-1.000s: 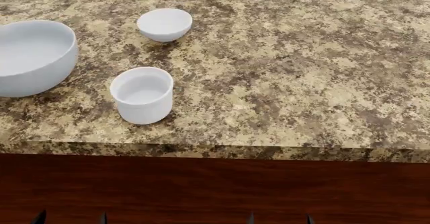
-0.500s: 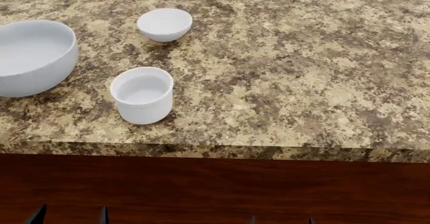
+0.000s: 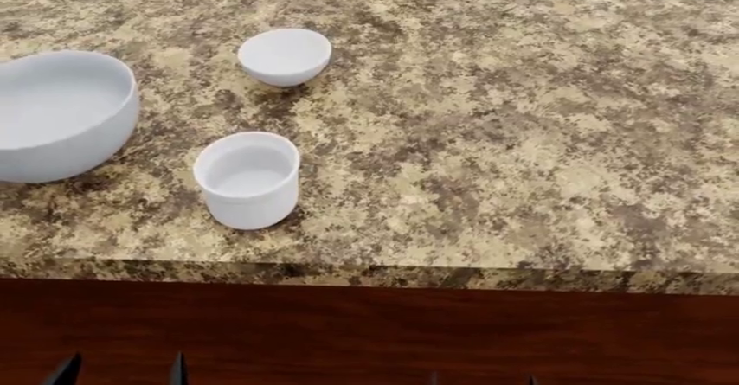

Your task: Stack the bowls from largest to smallest.

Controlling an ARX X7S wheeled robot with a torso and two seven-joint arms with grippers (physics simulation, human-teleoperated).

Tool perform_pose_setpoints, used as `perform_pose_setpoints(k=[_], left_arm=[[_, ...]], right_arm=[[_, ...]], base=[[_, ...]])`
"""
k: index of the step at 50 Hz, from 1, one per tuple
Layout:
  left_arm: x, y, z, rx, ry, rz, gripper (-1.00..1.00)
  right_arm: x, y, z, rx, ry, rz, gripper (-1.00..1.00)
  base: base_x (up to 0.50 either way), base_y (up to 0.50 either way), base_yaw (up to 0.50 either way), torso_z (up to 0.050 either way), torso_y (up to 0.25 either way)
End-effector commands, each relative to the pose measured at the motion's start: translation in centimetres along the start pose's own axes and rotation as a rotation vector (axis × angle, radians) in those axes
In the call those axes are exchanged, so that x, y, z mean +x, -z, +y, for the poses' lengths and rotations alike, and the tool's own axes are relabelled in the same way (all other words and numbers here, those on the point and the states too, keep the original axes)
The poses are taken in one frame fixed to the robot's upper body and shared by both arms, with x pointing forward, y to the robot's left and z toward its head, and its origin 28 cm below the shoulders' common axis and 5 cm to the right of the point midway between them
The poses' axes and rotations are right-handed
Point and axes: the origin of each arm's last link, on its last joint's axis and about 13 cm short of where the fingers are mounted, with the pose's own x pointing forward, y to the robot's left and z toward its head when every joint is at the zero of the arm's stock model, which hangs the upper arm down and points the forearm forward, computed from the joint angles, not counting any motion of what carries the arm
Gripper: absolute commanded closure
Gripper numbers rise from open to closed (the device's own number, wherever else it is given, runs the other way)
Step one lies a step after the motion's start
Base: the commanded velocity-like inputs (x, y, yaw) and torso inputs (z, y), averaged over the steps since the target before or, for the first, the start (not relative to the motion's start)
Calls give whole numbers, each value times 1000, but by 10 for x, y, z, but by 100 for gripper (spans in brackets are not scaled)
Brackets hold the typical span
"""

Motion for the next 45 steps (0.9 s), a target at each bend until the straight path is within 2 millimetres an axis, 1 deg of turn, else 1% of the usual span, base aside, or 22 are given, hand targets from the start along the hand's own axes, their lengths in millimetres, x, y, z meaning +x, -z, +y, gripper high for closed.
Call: perform_pose_setpoints(k=[1,2,3,7,20,26,28,29,30,33,35,41,44,45], left_arm=[[0,0,1,-14,8,30,-100],[0,1,1,-3,9,8,-100],[1,0,1,-33,2,13,-100],[3,-2,2,-10,-26,0,-100],[3,-3,1,-7,-15,-26,-100],[4,-9,1,-1,-15,-64,-100],[8,-16,2,15,-26,-57,-100],[9,-20,3,8,7,-86,-100],[12,-28,4,1,7,-82,-100],[19,-44,6,-24,6,-120,-100],[24,-55,9,-11,6,-150,-100],[35,-79,15,-27,-5,-198,-100],[41,-93,17,-19,6,-234,-100],[46,-101,18,-3,10,-256,-100]], right_arm=[[3,-2,1,-3,-13,-10,-100],[4,-2,1,-4,-13,-11,-100],[4,-3,1,-6,-14,-11,-100],[5,-4,1,-6,-14,-18,-100],[4,-6,2,-11,-13,-22,-100],[5,-11,2,-19,-17,-33,-100],[7,-19,-1,-30,-13,-53,-100],[9,-23,-2,-38,-15,-60,-100],[11,-31,-4,-48,-7,-80,-100],[16,-45,-6,-69,-10,-105,-100],[19,-55,-8,-93,-10,-126,-100],[28,-72,-13,-118,-5,-151,-100],[34,-81,-15,-130,-3,-160,-100],[37,-85,-16,-135,-4,-164,-100]], base=[[0,0,0,50,0],[0,0,0,50,0],[0,0,0,50,0],[0,0,0,50,0],[0,0,0,50,0],[0,0,0,50,0],[0,0,0,40,0],[0,0,0,0,0],[0,0,0,0,0],[0,0,0,0,0],[0,0,0,0,0],[0,0,0,0,0],[0,0,0,0,0],[0,0,0,0,0]])
